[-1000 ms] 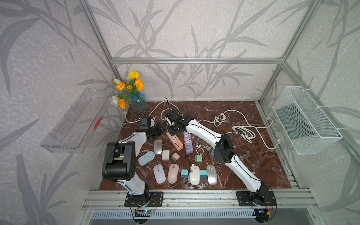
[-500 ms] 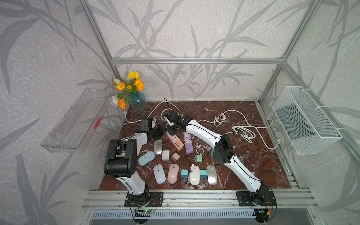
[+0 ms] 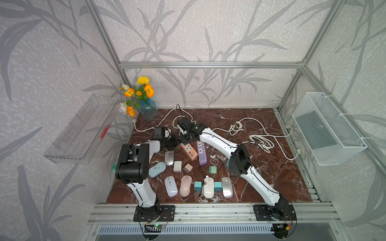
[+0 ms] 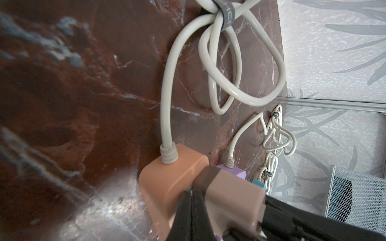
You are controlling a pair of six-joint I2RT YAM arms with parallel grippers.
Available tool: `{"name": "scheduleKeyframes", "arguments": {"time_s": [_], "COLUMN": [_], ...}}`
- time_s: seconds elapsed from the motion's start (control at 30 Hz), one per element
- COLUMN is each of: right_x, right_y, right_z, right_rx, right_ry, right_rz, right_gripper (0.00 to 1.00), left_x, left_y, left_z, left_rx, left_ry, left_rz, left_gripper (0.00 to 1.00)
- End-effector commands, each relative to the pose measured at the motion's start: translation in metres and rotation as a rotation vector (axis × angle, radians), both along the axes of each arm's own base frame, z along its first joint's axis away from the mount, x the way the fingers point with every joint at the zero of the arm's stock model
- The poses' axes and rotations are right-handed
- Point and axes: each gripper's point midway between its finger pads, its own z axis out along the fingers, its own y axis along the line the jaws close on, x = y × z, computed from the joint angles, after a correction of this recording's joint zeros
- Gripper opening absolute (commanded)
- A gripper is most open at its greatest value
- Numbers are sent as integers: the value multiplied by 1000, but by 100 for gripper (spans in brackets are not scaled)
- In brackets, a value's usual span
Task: Unplug the wireless mouse
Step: Remove the plug from the socket.
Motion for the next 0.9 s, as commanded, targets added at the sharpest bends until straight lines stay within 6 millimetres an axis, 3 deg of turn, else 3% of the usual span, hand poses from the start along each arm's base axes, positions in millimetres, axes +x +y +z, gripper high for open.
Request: {"name": "scheduleKeyframes", "arguments": {"time_s": [0.0, 0.2, 0.47, 0.57, 0.67, 0.73, 0.87], "right_x": [-13, -11, -14, -11, -11, -13, -17], "right_y": [11, 10, 4, -11, -25, -32, -55], "right_z": [27, 74, 104, 107, 125, 144, 180], "right_rx": [47, 123, 163, 138, 167, 212, 310], "right_ry": [-13, -102, -138, -125, -112, -101, -58], "right_rz": [36, 5, -25, -76, -92, -88, -121], "right_gripper": [4, 0, 0, 0, 0, 0, 0], "left_x": [-29, -44, -49, -41, -25, -14, -4], "left_y": [3, 8, 7, 3, -1, -1, -3], "left_z": [-42, -62, -72, -58, -23, 9, 85], "left_rx": [86, 124, 120, 105, 97, 112, 176], "left_ry": [178, 246, 264, 205, 86, -13, -257], "left_rz": [-22, -21, -27, -46, -65, -85, -143], "left_gripper": [0, 0, 0, 0, 0, 15, 71]}}
